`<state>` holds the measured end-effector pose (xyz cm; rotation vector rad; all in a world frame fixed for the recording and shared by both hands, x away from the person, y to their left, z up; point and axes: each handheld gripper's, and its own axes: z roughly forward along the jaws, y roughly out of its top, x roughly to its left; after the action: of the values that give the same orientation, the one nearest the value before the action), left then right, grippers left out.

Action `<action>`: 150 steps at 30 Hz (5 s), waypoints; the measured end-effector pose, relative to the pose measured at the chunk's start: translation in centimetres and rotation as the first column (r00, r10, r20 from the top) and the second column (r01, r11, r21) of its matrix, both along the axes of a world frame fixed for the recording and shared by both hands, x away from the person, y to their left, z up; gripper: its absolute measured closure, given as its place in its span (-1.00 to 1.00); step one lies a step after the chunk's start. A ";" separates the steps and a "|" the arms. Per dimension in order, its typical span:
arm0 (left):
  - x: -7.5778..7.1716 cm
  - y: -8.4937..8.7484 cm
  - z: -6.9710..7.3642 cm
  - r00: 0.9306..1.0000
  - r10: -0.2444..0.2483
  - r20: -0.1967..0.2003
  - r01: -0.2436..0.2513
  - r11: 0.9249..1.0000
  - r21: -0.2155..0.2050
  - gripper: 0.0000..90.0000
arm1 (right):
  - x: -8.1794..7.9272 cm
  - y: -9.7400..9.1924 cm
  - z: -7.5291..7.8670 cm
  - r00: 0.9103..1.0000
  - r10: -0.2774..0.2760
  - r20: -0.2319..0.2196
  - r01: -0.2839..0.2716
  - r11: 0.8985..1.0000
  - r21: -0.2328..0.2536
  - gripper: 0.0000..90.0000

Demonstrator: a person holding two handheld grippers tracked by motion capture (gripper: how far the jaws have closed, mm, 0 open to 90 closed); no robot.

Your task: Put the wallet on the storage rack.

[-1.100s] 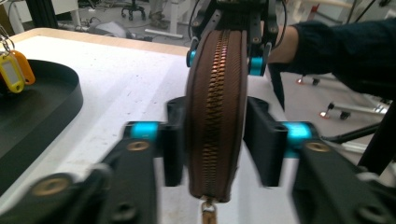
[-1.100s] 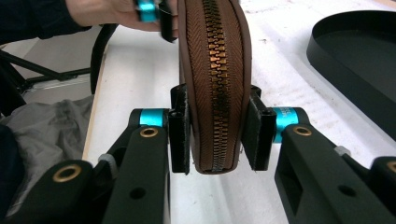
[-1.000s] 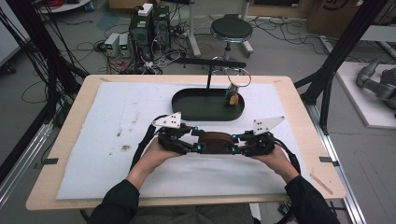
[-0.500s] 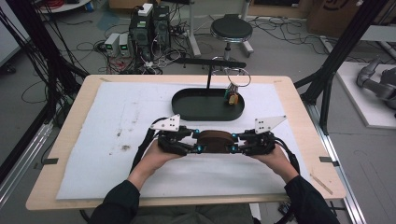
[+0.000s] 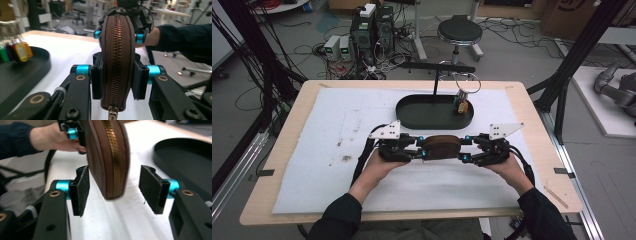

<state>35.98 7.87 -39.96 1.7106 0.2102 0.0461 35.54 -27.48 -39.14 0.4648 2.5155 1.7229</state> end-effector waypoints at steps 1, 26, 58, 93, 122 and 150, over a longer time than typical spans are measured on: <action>0.1 0.2 0.1 1.000 0.017 0.003 -0.017 1.000 -0.002 0.49 | 0.0 -0.3 0.1 1.000 -0.025 0.014 0.025 1.000 0.010 -0.12; 4.6 1.4 0.8 0.930 0.368 0.011 -0.368 0.929 0.048 0.50 | -0.3 -3.0 0.2 0.868 -0.473 0.153 0.482 0.876 -0.027 -0.23; 11.3 -2.6 -2.9 0.856 0.514 -0.048 -0.508 0.855 0.103 0.50 | 0.1 -2.8 -0.2 0.867 -0.475 0.149 0.489 0.870 -0.071 -0.20; 13.1 -3.9 -4.3 0.826 0.562 -0.038 -0.542 0.811 0.219 0.28 | 0.3 -2.7 -0.6 0.881 -0.454 0.131 0.466 0.880 -0.088 -0.20; 4.5 2.0 1.0 0.800 0.591 0.100 -0.597 0.771 0.219 -0.37 | 0.1 -3.7 -0.7 0.864 -0.486 0.134 0.496 0.866 -0.061 -0.22; -5.0 12.9 -0.5 0.803 0.592 0.063 -0.595 0.791 0.145 -0.47 | 0.9 -3.9 -1.2 0.862 -0.500 0.089 0.506 0.860 -0.065 -0.37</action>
<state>31.02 20.73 -40.48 1.7390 0.7510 0.5588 36.43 -31.41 -40.33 0.9387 2.1421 1.3933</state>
